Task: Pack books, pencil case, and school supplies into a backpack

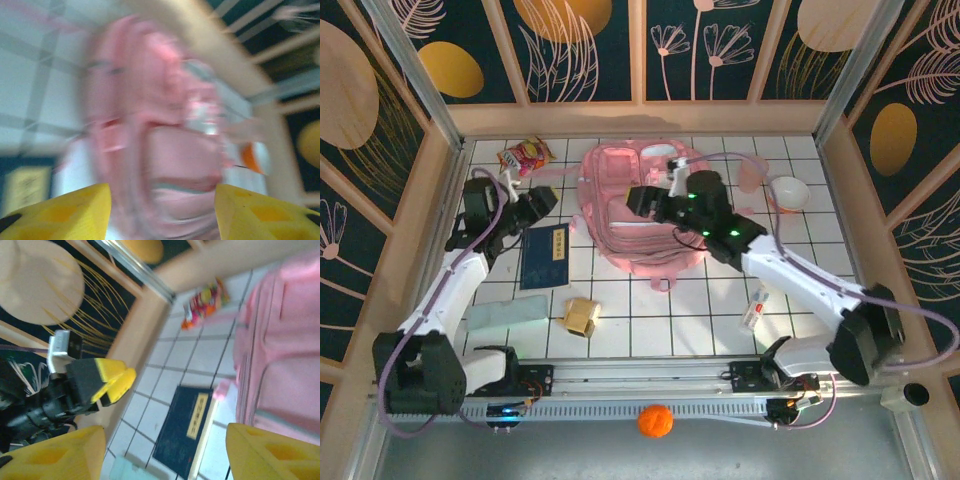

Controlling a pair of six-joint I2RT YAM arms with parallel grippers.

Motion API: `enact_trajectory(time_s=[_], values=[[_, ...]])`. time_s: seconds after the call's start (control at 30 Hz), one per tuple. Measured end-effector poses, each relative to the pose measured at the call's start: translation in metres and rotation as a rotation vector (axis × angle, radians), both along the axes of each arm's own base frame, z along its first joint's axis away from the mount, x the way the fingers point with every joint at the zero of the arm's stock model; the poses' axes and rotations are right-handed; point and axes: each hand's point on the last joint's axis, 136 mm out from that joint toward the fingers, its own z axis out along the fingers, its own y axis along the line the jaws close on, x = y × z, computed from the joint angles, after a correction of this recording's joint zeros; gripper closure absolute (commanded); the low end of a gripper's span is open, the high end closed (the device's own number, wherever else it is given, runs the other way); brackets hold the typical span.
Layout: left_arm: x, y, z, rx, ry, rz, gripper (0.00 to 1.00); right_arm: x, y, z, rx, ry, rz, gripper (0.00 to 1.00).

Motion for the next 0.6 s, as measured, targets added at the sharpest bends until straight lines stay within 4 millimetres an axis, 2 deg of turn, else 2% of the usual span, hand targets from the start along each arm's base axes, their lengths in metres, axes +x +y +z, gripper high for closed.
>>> enact_trajectory(time_s=[0.03, 0.1, 0.13, 0.23, 0.33, 0.43, 0.6], values=[[-0.005, 0.019, -0.027, 0.021, 0.086, 0.062, 0.37, -0.002, 0.012, -0.012, -0.021, 0.040, 0.014, 0.40], [-0.016, 0.040, -0.060, 0.064, 0.199, 0.139, 0.34, -0.007, 0.038, -0.035, -0.057, 0.115, 0.039, 0.44], [-0.021, 0.047, -0.070, 0.085, 0.236, 0.161, 0.34, -0.009, 0.051, -0.048, -0.076, 0.156, 0.052, 0.47], [-0.027, 0.060, -0.091, 0.139, 0.307, 0.206, 0.36, -0.013, 0.084, -0.079, -0.111, 0.251, 0.084, 0.50], [-0.031, 0.069, -0.118, 0.189, 0.390, 0.225, 0.41, -0.013, 0.110, -0.114, -0.171, 0.334, 0.106, 0.51], [-0.039, 0.075, -0.142, 0.230, 0.459, 0.228, 0.41, -0.012, 0.134, -0.144, -0.229, 0.391, 0.138, 0.53], [-0.044, 0.081, -0.151, 0.274, 0.479, 0.236, 0.40, -0.013, 0.163, -0.176, -0.298, 0.453, 0.181, 0.53]])
